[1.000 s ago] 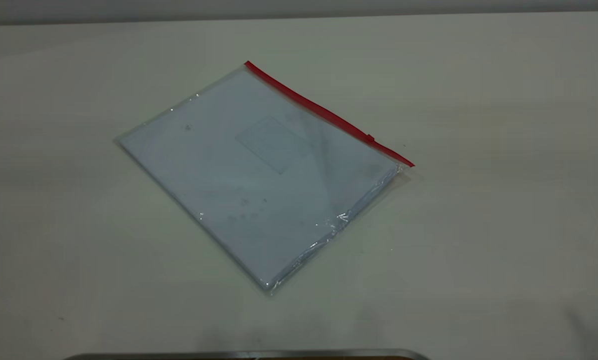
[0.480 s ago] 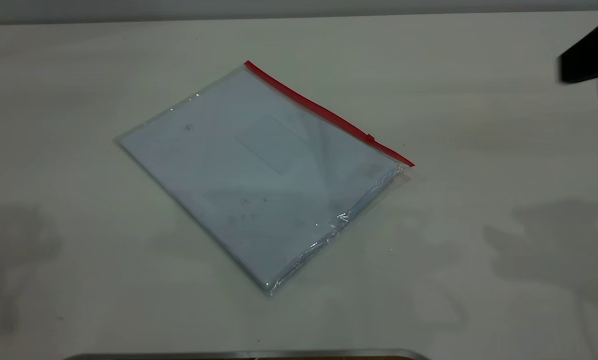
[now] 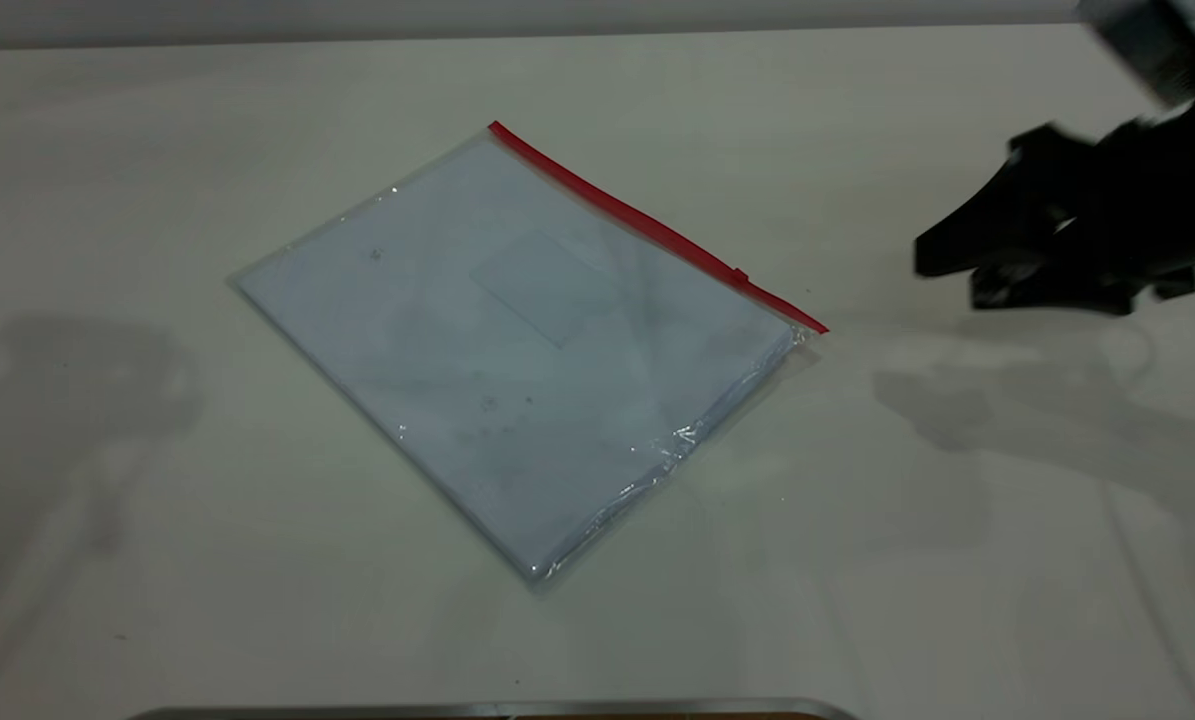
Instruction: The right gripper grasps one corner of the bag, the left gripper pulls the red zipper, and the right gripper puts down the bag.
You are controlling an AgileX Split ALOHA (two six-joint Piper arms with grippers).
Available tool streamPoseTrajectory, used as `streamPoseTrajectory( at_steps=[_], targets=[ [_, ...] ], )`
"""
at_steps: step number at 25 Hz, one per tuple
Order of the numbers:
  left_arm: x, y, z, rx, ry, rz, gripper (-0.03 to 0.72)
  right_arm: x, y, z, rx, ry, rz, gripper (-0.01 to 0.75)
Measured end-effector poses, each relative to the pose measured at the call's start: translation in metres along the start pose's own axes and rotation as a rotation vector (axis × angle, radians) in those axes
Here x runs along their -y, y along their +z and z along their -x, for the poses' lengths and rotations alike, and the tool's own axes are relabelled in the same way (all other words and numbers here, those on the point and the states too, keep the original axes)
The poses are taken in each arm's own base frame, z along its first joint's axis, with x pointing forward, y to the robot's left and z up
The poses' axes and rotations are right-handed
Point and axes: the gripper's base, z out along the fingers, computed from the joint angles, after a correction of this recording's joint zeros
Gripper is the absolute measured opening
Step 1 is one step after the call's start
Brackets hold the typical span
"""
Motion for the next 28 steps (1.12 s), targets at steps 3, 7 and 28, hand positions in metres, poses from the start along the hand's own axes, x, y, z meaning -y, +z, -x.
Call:
streamPoseTrajectory(
  at_steps=[3,7,28],
  targets=[
    [0.003,0.0,0.002,0.015,0.005,-0.005,0.534,0.017,0.027,0.003,-0.02,0.026,0.038,0.543],
    [0.003,0.0,0.002,0.017,0.006,-0.005,0.534,0.035,0.055,0.008,-0.027,0.045,0.078,0.543],
    [0.003,0.0,0.002,0.017,0.006,-0.005,0.536,-0.009,0.12,0.013,-0.099,-0.066,0.169,0.474]
  ],
)
